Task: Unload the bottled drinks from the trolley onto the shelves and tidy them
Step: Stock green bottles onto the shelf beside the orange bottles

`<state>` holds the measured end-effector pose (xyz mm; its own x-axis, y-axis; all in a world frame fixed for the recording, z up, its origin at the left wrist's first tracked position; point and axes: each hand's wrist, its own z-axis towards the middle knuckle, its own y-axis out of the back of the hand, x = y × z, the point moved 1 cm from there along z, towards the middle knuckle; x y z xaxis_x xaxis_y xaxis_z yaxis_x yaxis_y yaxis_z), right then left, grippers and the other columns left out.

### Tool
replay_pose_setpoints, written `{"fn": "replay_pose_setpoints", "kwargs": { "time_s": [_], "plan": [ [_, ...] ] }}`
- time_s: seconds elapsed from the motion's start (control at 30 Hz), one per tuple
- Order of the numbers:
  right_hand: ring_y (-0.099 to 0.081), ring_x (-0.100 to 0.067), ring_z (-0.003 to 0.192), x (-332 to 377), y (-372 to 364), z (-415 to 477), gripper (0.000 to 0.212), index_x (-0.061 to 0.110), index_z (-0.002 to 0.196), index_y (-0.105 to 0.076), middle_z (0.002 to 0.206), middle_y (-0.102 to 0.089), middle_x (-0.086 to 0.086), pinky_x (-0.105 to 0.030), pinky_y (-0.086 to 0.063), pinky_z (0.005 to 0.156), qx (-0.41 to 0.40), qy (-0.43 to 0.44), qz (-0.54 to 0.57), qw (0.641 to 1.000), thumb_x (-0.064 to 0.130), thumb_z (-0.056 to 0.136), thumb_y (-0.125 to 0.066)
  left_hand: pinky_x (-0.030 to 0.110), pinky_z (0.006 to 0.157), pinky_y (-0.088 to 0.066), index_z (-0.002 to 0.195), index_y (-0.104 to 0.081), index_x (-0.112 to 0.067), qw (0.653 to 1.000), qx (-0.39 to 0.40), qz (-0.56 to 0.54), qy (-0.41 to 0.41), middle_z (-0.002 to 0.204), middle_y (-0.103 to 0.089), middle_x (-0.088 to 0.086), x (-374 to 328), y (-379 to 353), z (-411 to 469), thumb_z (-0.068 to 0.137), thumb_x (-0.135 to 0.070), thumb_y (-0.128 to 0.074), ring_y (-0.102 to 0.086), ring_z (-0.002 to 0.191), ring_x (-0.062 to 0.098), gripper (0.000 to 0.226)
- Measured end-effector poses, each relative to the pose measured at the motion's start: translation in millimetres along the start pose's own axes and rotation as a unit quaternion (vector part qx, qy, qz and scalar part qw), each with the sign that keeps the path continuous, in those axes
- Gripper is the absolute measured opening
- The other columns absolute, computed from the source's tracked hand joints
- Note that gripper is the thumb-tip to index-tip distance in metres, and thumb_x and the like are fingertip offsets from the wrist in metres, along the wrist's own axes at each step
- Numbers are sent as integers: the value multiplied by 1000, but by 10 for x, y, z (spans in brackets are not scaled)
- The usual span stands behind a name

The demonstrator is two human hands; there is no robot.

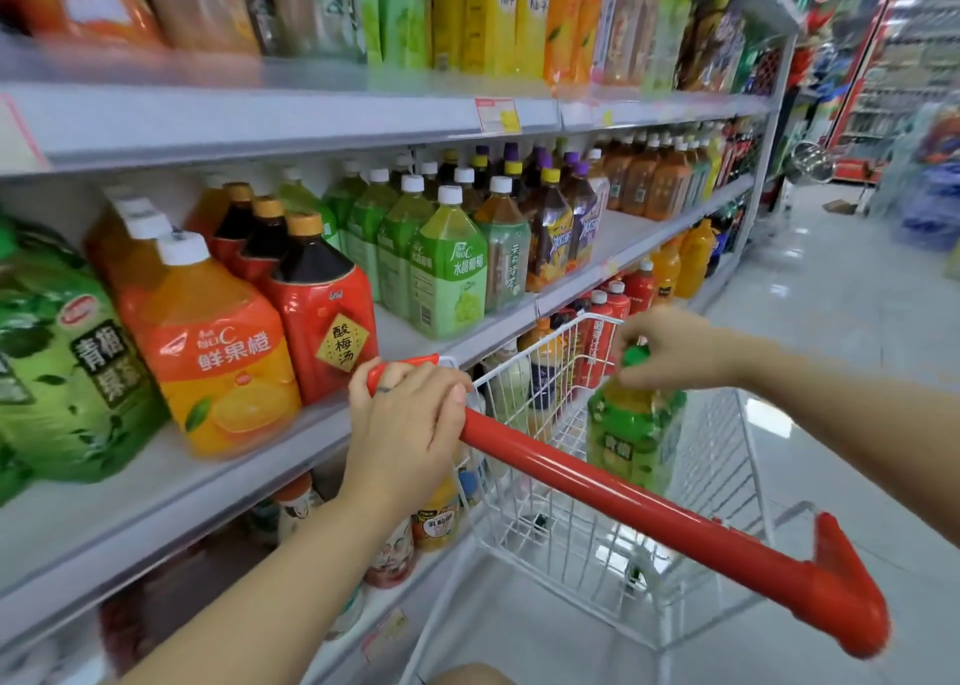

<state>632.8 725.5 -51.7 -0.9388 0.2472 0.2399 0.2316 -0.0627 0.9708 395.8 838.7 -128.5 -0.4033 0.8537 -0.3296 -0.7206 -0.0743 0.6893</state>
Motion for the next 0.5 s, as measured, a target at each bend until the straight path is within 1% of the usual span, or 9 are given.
{"fn": "replay_pose_setpoints", "kwargs": {
  "time_s": [0.07,0.1,0.13,0.2,0.27,0.33,0.37,0.43,0.5],
  "plan": [
    [-52,-23,60,249,389,-38,14,26,66,-59,70,-63,-6,-33,-45,59,-117,23,9,993,17,74,-66,30,107,-8,106,-55,-36,999,42,-16,12,96,-51,-24,-54,69,12,95,-40,-22,-46,103,7,36],
    [-55,-25,61,395,557,-67,11,24,68,-61,72,-65,-7,-33,-48,62,-171,40,19,984,17,74,-66,33,111,-7,117,-50,-37,997,60,-39,30,101,-49,-24,-74,109,25,96,-42,-25,-45,108,6,33],
    [-57,-20,62,552,699,-96,7,21,70,-63,73,-65,-3,-26,-49,63,-219,61,30,973,17,74,-66,38,113,-10,127,-43,-37,994,70,-73,51,106,-48,-22,-97,169,40,97,-43,-30,-43,113,5,32],
    [-56,-6,63,885,913,-143,2,17,75,-65,72,-62,6,-11,-44,59,-295,97,53,949,15,75,-67,43,110,-25,139,-28,-39,985,44,-148,73,121,-43,-17,-150,336,72,94,-48,-41,-39,122,8,48],
    [-55,-8,65,1208,1017,-146,1,15,77,-66,72,-61,7,-17,-45,62,-344,123,85,927,15,77,-67,42,107,-32,142,-15,-45,979,-3,-192,61,134,-33,-16,-217,565,114,88,-53,-49,-32,129,7,65],
    [-57,-11,69,1515,1016,-107,2,15,75,-66,73,-62,3,-24,-46,66,-371,149,118,909,15,77,-67,42,110,-30,139,-2,-52,981,-41,-188,37,142,-19,-22,-259,813,137,80,-60,-52,-23,136,6,78],
    [-56,-9,68,1672,975,-83,4,16,74,-65,74,-63,2,-22,-45,65,-372,162,142,903,15,77,-67,40,112,-28,138,2,-53,984,-56,-168,29,143,-14,-24,-257,926,130,77,-63,-55,-20,137,6,84],
    [-54,0,62,1991,835,-32,8,18,71,-65,69,-62,5,-12,-40,58,-349,193,202,894,15,77,-69,28,108,-28,136,9,-57,987,-91,-128,35,140,-12,-26,-184,1108,60,72,-63,-63,-20,133,1,96],
    [-52,5,54,2306,656,6,13,21,68,-64,62,-59,12,-6,-35,52,-310,220,264,887,16,77,-72,10,95,-29,135,5,-58,980,-157,-110,62,130,-19,-29,-42,1254,-85,67,-63,-66,-24,120,-14,98]
  ]
}}
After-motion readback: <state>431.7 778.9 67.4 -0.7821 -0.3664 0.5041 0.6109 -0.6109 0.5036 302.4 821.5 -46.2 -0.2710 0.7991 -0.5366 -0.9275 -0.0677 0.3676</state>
